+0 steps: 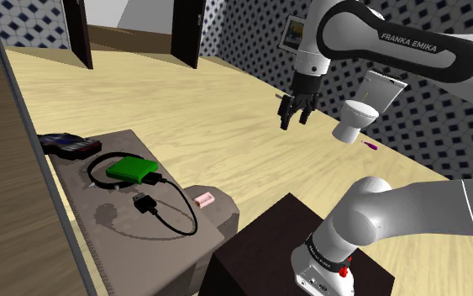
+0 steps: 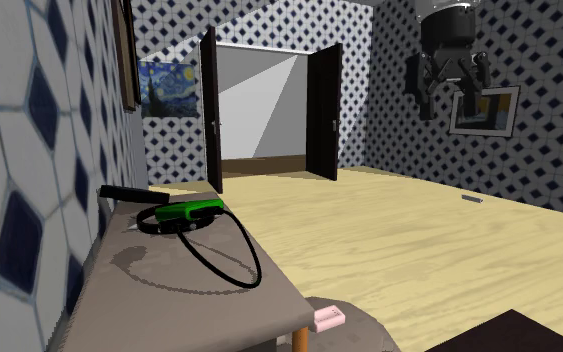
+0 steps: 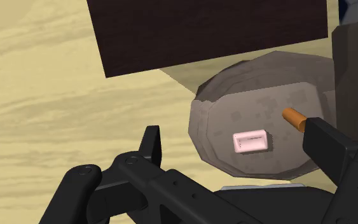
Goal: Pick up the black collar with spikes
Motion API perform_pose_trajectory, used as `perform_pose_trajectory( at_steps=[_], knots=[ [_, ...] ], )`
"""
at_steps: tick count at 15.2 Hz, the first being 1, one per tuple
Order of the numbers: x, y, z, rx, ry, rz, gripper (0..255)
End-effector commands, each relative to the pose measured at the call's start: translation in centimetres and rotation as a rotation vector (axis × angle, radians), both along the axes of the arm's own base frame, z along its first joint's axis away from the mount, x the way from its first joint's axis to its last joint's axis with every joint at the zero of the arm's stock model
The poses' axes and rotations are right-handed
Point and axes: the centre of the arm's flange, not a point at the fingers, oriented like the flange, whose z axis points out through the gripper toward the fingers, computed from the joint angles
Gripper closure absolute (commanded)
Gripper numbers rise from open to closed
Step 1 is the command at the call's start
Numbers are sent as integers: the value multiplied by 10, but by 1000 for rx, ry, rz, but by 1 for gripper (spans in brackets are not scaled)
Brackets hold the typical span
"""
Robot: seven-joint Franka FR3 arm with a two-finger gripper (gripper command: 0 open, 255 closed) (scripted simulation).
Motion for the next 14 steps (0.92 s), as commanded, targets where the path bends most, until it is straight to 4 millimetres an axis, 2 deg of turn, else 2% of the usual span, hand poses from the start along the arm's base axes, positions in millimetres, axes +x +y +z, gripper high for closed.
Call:
perform_pose_trajectory(
  at_steps=[1, 14],
  knots=[
    [0, 0, 0, 0, 0, 0, 0],
    [80, 139, -49, 21, -21, 47, 0]
  ],
)
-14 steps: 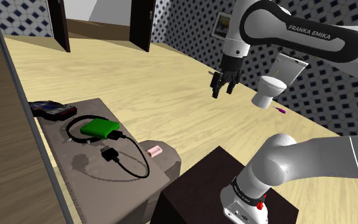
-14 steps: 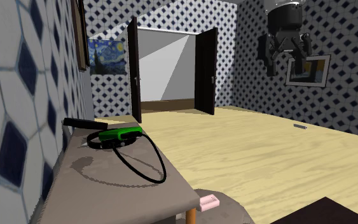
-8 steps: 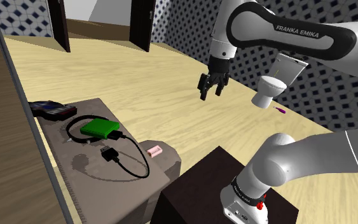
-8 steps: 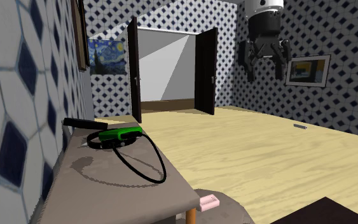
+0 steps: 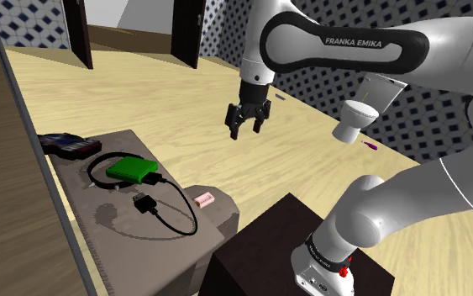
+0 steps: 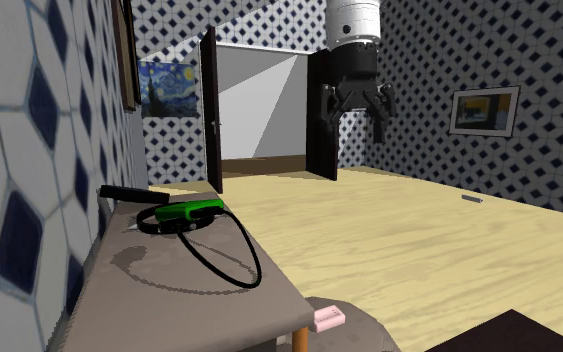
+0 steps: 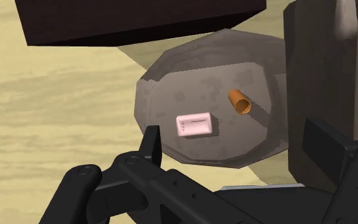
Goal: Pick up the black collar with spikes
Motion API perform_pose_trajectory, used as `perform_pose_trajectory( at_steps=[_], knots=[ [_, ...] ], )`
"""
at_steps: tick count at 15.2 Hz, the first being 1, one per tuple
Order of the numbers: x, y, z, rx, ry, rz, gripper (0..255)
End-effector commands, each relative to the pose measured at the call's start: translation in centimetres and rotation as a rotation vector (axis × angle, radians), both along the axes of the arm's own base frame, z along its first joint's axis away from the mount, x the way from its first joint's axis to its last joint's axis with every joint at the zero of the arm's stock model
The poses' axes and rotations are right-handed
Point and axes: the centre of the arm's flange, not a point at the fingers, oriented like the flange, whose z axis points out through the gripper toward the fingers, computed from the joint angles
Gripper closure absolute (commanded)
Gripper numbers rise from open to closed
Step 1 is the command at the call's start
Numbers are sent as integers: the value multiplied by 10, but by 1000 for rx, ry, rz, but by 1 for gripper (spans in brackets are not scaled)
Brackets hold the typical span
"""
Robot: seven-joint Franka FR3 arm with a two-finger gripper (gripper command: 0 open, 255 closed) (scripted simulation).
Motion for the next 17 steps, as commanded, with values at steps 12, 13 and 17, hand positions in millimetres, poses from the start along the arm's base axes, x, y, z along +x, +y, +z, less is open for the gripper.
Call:
perform_pose_trajectory(
  at_steps=[12, 13, 17],
  knots=[
    [77, 144, -44, 22, -21, 47, 0],
    [83, 155, -48, 24, -23, 50, 0],
    [104, 200, -61, 31, -29, 65, 0]
  ],
)
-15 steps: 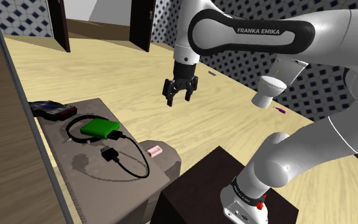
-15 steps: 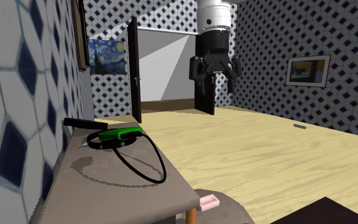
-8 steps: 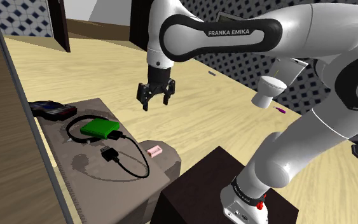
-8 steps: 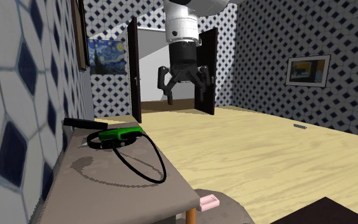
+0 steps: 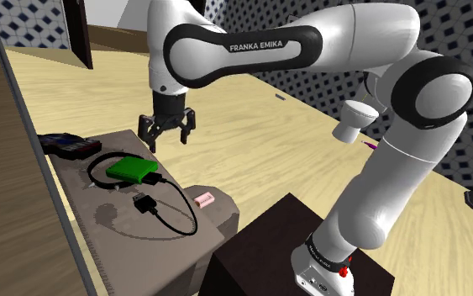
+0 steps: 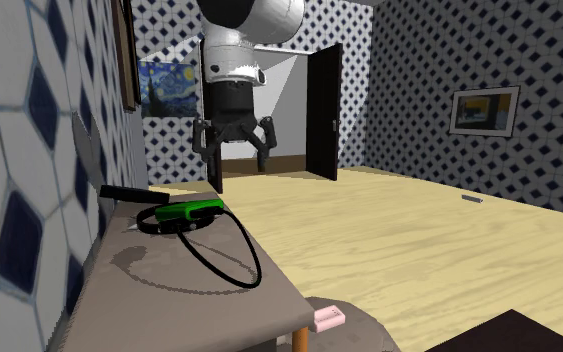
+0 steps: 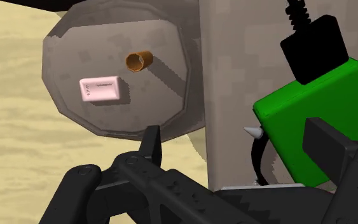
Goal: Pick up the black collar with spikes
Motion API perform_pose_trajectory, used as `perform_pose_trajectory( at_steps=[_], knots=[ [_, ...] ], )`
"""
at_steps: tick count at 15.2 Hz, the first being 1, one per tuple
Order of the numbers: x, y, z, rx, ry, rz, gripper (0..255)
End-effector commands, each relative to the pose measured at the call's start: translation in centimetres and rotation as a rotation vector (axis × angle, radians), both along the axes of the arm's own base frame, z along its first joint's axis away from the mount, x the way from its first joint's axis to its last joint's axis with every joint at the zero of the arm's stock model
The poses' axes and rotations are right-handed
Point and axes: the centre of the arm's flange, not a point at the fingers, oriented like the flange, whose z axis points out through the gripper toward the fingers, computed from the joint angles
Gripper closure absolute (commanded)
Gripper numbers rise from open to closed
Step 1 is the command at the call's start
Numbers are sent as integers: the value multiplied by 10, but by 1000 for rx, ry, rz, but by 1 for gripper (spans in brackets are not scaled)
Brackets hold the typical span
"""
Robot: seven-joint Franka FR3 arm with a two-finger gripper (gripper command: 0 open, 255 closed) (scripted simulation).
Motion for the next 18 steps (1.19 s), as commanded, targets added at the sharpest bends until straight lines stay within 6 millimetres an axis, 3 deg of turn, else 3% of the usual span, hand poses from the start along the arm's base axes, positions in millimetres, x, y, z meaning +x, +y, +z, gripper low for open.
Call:
perform_pose_trajectory(
  at_steps=[1, 14, 18],
  knots=[
    [9, 25, -8, 4, -3, 6, 0],
    [75, 174, -47, 25, -24, 53, 0],
    [75, 174, -68, 25, -24, 53, 0]
  ],
)
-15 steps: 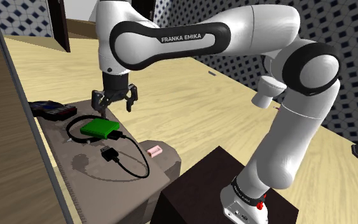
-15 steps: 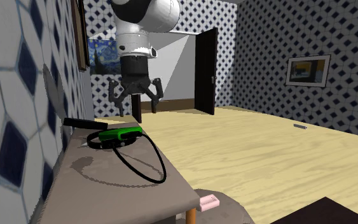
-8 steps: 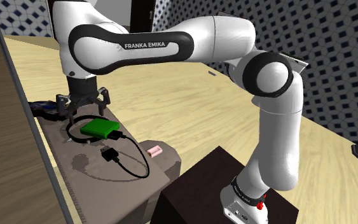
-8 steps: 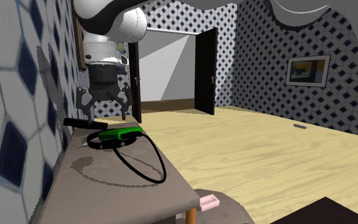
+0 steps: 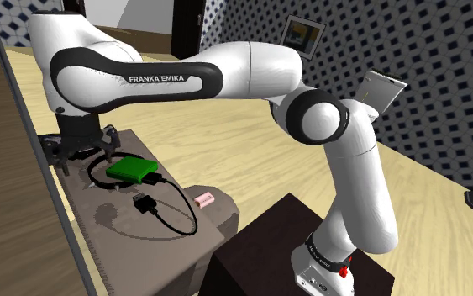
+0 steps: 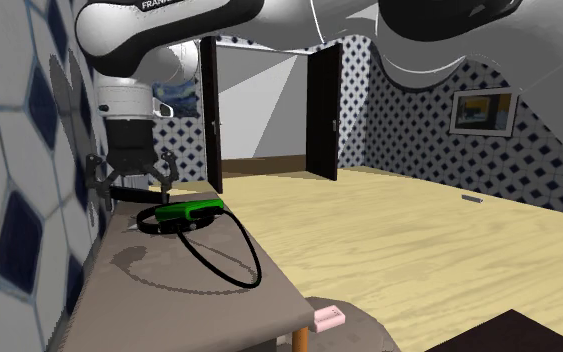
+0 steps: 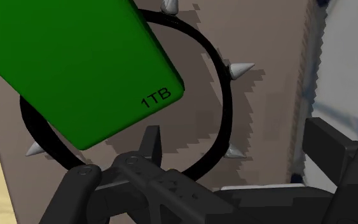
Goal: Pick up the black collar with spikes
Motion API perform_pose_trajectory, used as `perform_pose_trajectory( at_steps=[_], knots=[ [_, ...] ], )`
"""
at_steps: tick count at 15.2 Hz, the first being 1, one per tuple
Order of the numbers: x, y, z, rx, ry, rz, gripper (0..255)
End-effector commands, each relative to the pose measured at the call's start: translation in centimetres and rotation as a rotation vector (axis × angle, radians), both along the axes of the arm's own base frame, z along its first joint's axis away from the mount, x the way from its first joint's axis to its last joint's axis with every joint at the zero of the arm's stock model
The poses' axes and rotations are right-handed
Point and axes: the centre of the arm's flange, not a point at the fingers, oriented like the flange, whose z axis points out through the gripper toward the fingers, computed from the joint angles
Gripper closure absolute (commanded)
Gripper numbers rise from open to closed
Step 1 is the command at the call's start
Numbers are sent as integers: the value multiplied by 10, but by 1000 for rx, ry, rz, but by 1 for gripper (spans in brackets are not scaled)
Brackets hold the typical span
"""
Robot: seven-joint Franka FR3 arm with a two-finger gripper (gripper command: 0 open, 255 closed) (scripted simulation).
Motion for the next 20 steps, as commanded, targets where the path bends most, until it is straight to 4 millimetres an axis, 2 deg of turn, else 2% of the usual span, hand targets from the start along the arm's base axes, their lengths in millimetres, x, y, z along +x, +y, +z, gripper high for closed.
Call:
perform_pose_trajectory(
  at_steps=[1, 4, 6, 7, 16, 20],
  knots=[
    [1, 1, -11, 0, -1, 0, 0],
    [1, 1, -24, 0, -1, 0, 0],
    [1, 1, -24, 0, -1, 0, 0],
    [1, 1, -24, 0, -1, 0, 255],
    [1, 1, -24, 0, -1, 0, 255],
    [1, 1, -3, 0, -1, 0, 255]
  ],
)
